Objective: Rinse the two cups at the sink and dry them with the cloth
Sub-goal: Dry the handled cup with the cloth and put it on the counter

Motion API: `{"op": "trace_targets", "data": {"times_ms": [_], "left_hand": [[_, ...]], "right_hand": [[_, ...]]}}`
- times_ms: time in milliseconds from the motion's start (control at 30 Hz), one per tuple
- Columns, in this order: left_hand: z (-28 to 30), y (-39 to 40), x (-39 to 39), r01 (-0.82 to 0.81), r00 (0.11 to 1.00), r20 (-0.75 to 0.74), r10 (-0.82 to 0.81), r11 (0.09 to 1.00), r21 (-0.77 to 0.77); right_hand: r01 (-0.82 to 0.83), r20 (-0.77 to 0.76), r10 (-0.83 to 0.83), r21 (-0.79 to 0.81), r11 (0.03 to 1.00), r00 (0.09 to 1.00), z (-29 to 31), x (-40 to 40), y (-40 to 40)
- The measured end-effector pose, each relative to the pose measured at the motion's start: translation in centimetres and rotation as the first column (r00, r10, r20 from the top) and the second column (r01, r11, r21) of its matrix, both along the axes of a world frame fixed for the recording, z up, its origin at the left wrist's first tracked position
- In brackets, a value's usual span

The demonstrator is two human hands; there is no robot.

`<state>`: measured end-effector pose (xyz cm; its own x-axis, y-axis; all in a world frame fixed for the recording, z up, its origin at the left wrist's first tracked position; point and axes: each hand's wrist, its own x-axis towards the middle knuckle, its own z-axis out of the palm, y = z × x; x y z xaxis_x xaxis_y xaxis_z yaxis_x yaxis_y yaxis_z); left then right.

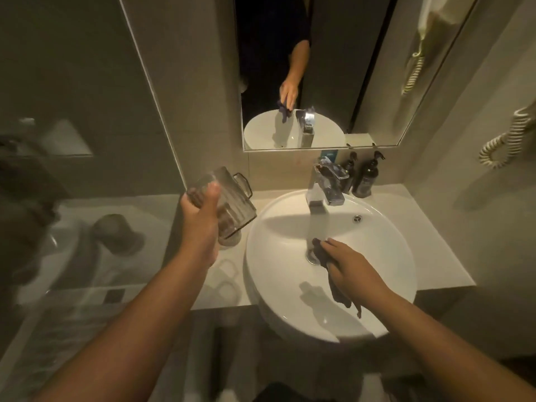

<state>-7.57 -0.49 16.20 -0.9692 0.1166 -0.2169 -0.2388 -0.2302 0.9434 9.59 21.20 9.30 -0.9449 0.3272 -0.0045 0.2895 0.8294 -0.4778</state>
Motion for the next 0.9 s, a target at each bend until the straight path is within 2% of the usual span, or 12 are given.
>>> {"op": "trace_targets", "data": {"times_ms": [133,333,467,667,800,900], "left_hand": [[-2.5,-1.5,3.5,0.059,0.953,-0.260,-0.156,0.937,-0.345],[-6.5,-2.4,8.9,0.096,0.872,-0.371,-0.319,0.856,-0.509],[-8.0,-3.1,12.1,0.065,0.880,-0.363,-0.307,0.834,-0.548],[-9.3,-3.4,17.0,0.065,0.910,-0.320,-0.262,0.855,-0.515],[-9.0,-3.8,19.7,0.039,0.922,-0.315,-0.227,0.861,-0.507],[-8.4,-4.5,21.2,0.009,0.924,-0.327,-0.199,0.865,-0.502]], "right_hand": [[0.021,0.088,-0.021,-0.006,1.000,0.996,-1.1,3.4,0.0],[-0.076,0.237,0.044,0.127,0.989,0.970,-4.5,8.4,-0.5],[-0.126,0.270,0.068,0.205,0.971,0.961,-6.7,10.5,0.5],[-0.163,0.300,0.092,0.223,0.961,0.950,-7.5,10.9,1.4],[-0.151,0.279,0.111,0.125,0.981,0.954,-6.9,11.2,1.8],[-0.116,0.238,0.082,0.131,0.985,0.968,-5.4,11.7,1.5]]}}
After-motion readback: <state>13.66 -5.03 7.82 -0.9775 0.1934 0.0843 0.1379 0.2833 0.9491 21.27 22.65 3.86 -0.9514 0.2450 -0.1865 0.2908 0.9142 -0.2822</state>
